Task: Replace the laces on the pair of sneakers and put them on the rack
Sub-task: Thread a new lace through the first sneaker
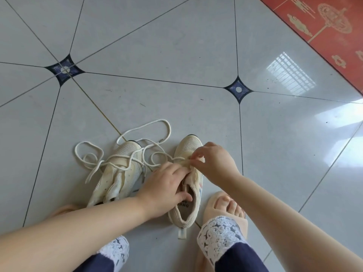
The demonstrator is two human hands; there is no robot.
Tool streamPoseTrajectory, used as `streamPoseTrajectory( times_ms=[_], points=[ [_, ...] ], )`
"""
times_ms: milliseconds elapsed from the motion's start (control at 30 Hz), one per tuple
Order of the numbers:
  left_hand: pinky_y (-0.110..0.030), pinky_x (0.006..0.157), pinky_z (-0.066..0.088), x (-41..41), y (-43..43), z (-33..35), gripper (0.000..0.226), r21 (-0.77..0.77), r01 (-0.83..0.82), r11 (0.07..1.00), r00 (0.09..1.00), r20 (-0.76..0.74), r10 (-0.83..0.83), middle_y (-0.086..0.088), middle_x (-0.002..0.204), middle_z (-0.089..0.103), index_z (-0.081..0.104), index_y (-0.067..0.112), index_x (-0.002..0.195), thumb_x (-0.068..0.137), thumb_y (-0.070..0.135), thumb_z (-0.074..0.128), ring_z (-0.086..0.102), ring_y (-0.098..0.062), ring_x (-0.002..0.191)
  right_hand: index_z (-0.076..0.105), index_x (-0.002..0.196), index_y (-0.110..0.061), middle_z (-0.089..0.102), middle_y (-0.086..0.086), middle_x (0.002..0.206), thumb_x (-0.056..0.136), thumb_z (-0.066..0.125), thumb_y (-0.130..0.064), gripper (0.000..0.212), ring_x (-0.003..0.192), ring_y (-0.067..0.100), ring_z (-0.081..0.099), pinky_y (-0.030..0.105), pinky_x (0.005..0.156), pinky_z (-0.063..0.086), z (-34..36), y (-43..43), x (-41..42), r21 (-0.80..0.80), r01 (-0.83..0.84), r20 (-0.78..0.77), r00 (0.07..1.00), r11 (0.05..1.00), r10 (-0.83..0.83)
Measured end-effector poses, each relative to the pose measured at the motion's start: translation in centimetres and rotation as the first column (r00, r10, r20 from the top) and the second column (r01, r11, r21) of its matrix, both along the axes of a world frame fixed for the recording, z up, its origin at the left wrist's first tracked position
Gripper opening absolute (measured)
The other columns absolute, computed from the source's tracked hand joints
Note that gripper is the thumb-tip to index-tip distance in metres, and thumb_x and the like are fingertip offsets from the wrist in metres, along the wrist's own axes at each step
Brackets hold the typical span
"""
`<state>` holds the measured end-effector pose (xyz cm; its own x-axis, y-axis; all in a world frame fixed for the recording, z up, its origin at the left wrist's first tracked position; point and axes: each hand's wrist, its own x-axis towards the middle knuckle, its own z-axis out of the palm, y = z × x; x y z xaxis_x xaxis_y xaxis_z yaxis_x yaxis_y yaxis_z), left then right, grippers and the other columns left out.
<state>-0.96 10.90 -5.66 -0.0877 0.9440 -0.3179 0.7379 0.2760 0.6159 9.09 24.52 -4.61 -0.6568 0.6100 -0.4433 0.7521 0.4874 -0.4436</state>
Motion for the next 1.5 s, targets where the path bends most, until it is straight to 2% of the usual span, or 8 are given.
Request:
streamPoseTrajectory(
  times_ms=[167, 300, 467, 700, 900, 1033, 1367, 1500],
  points=[
    [-0.016, 0.103, 0.022, -0.6, 0.3, 0.0, 0.066, -0.039, -0.081, 0.996, 0.990, 0.113, 0.085, 0.004, 0.133, 0.037, 0.038, 0.021, 0.133, 0.073, 0.024, 0.066, 0.031, -0.012, 0.126, 0.069, 0.097, -0.028, 0.058, -0.004, 0.103, 0.089, 0.053, -0.036, 0.019, 0.102, 0.018, 0.048, 0.028, 0.083, 0.032, 0.0, -0.5, -1.0, 0.201, -0.174, 0.109, 0.982, 0.964, 0.154],
    [-0.021, 0.094, 0.035, -0.8, 0.7, 0.4, 0.059, -0.136, -0.137, 0.981, 0.970, 0.183, 0.161, 0.002, 0.125, 0.038, 0.042, 0.017, 0.123, 0.068, 0.014, 0.062, 0.041, -0.014, 0.116, 0.069, 0.099, -0.028, 0.058, -0.004, 0.104, 0.091, 0.049, -0.029, 0.021, 0.100, 0.019, 0.048, 0.028, 0.082, 0.031, -0.3, -1.0, -0.8, 0.253, -0.198, 0.123, 0.978, 0.947, 0.172],
    [-0.032, 0.089, 0.043, -0.4, 0.3, 0.9, 0.043, -0.055, -0.174, 0.983, 0.975, 0.129, 0.180, -0.001, 0.117, 0.048, 0.047, 0.013, 0.116, 0.074, 0.010, 0.055, 0.050, -0.020, 0.105, 0.068, 0.092, -0.026, 0.057, -0.006, 0.093, 0.086, 0.049, -0.018, 0.022, 0.094, 0.018, 0.048, 0.025, 0.075, 0.026, -0.9, -1.1, -0.9, 0.333, -0.294, 0.163, 0.954, 0.896, 0.253],
    [-0.031, 0.091, 0.044, -1.6, -0.7, 0.9, 0.038, 0.040, -0.266, 0.963, 0.951, 0.177, 0.255, -0.010, 0.117, 0.060, 0.047, 0.005, 0.120, 0.083, -0.001, 0.049, 0.057, -0.022, 0.110, 0.070, 0.085, -0.016, 0.058, -0.005, 0.090, 0.083, 0.061, -0.024, 0.013, 0.091, 0.017, 0.048, 0.026, 0.070, 0.036, -1.6, -1.3, 0.6, 0.074, 0.108, -0.135, 0.986, 0.991, -0.097],
    [-0.027, 0.085, 0.046, -1.9, 0.5, 0.9, 0.026, 0.019, -0.429, 0.903, 0.869, 0.284, 0.406, 0.004, 0.097, 0.062, 0.054, 0.013, 0.105, 0.080, 0.010, 0.062, 0.059, -0.010, 0.094, 0.069, 0.085, -0.014, 0.050, -0.011, 0.084, 0.084, 0.064, -0.025, 0.012, 0.088, 0.015, 0.050, 0.019, 0.068, 0.032, -2.2, -2.0, 1.3, 0.038, 0.221, -0.200, 0.957, 0.975, -0.209],
    [-0.022, 0.078, 0.042, -1.8, 3.2, 0.5, 0.036, -0.060, -0.420, 0.906, 0.880, 0.216, 0.422, 0.013, 0.090, 0.054, 0.052, 0.020, 0.101, 0.074, 0.037, 0.071, 0.050, -0.006, 0.082, 0.070, 0.090, -0.015, 0.051, -0.009, 0.086, 0.084, 0.064, -0.027, 0.015, 0.091, 0.012, 0.046, 0.019, 0.067, 0.030, -2.0, -2.0, 0.8, 0.056, 0.173, -0.189, 0.969, 0.983, -0.160],
    [-0.029, 0.066, 0.037, -2.4, 4.6, 0.4, 0.011, -0.092, -0.184, 0.979, 0.978, -0.115, 0.174, -0.006, 0.092, 0.062, 0.054, 0.011, 0.090, 0.089, 0.020, 0.048, 0.056, -0.024, 0.088, 0.069, 0.085, -0.009, 0.059, 0.003, 0.092, 0.081, 0.064, -0.016, 0.010, 0.093, 0.021, 0.048, 0.021, 0.068, 0.031, -1.6, -2.5, 0.5, 0.038, 0.049, -0.228, 0.973, 0.998, -0.039],
    [-0.029, 0.061, 0.034, -3.0, 4.0, 0.1, 0.009, -0.063, -0.253, 0.965, 0.958, -0.152, 0.241, -0.007, 0.087, 0.060, 0.044, 0.014, 0.078, 0.086, 0.013, 0.046, 0.056, -0.025, 0.082, 0.066, 0.080, -0.005, 0.060, 0.006, 0.087, 0.078, 0.067, -0.008, 0.003, 0.087, 0.023, 0.051, 0.015, 0.074, 0.033, -1.0, -2.6, 1.5, 0.073, 0.060, -0.305, 0.952, 0.996, -0.035]
  ],
)
